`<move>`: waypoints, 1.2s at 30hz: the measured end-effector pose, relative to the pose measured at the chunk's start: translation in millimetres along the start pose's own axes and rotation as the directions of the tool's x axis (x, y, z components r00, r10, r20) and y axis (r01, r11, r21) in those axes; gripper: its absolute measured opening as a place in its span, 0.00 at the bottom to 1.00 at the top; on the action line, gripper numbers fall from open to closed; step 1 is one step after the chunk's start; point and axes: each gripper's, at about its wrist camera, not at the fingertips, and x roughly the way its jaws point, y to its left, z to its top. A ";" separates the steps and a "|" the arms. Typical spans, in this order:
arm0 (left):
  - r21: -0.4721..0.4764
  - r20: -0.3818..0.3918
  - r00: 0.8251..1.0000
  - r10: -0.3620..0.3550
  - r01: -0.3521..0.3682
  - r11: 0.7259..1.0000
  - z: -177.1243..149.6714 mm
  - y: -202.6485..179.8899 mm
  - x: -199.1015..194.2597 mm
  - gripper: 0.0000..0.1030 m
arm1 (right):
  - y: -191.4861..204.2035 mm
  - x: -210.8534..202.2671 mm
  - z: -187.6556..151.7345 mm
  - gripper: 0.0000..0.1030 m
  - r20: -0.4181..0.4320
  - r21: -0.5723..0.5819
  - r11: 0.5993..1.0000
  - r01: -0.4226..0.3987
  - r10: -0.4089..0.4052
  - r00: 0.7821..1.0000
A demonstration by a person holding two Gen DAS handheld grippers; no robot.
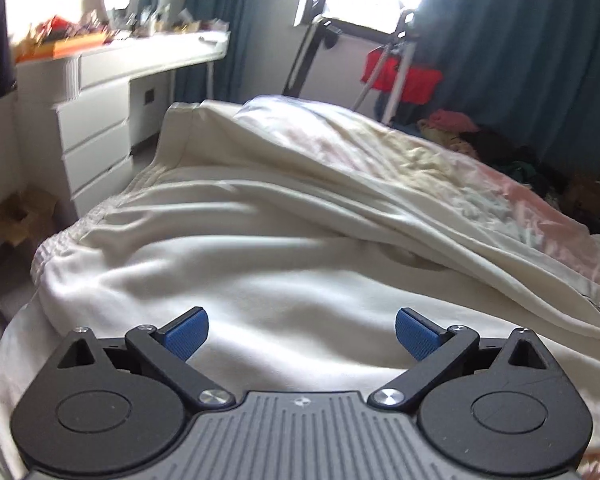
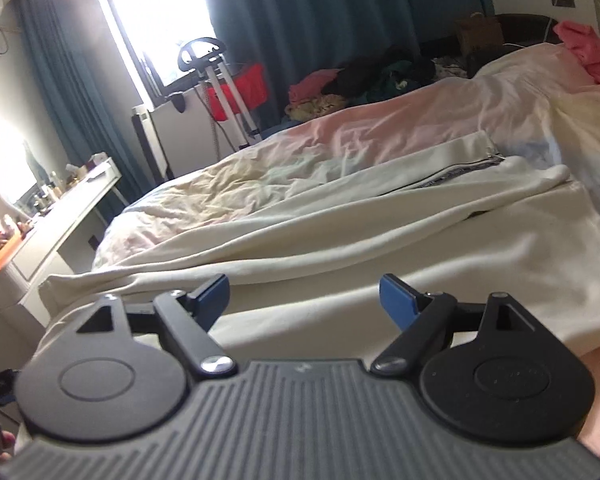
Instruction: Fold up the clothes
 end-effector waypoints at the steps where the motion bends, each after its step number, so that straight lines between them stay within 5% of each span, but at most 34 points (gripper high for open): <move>1: -0.058 -0.044 0.999 0.012 -0.014 0.998 6.7 15.7 5.2 0.98 | -1.3 0.7 -0.7 0.81 0.002 0.006 1.000 0.016 -0.016 1.000; 5: -0.256 -0.137 0.987 0.080 -0.113 0.960 32.7 78.6 16.9 0.97 | -9.7 -0.6 -2.4 0.81 0.004 0.057 0.998 -0.030 0.029 1.000; 10: -0.431 -0.139 0.981 0.135 -0.183 0.884 50.5 148.0 9.7 0.97 | -19.6 -4.6 -2.3 0.81 0.018 0.122 0.990 -0.072 0.070 0.997; 16: -0.582 -0.162 0.985 0.065 -0.149 0.799 40.1 189.0 23.7 0.93 | -31.1 -8.7 1.1 0.81 0.055 0.174 0.984 -0.041 0.032 0.998; 20: -0.684 -0.139 0.990 -0.037 -0.069 0.726 30.3 203.3 26.6 0.92 | -44.1 -11.0 1.9 0.81 0.079 0.258 0.966 -0.003 -0.018 0.997; 24: -0.703 -0.134 0.987 -0.085 -0.035 0.710 28.0 207.2 33.0 0.91 | -46.6 -7.6 -0.4 0.81 0.063 0.288 0.958 -0.009 -0.009 0.998; 26: -0.727 -0.091 0.985 -0.144 0.033 0.685 26.6 212.0 34.3 0.75 | -44.7 -6.6 -0.9 0.81 0.064 0.281 0.960 -0.007 -0.011 0.998; 31: -0.769 0.072 0.968 -0.241 0.208 0.604 21.7 222.5 23.7 0.58 | -46.3 -8.0 -0.8 0.81 0.073 0.296 0.955 -0.021 -0.001 0.997; 33: -0.755 0.062 0.969 -0.240 0.203 0.624 22.4 219.8 23.2 0.56 | -49.8 -11.5 0.9 0.81 0.079 0.317 0.948 -0.032 0.007 0.997; 36: -0.714 -0.023 0.979 -0.202 0.126 0.689 25.1 212.4 30.3 0.54 | -66.0 -26.1 9.7 0.81 0.085 0.380 0.920 -0.092 0.064 0.994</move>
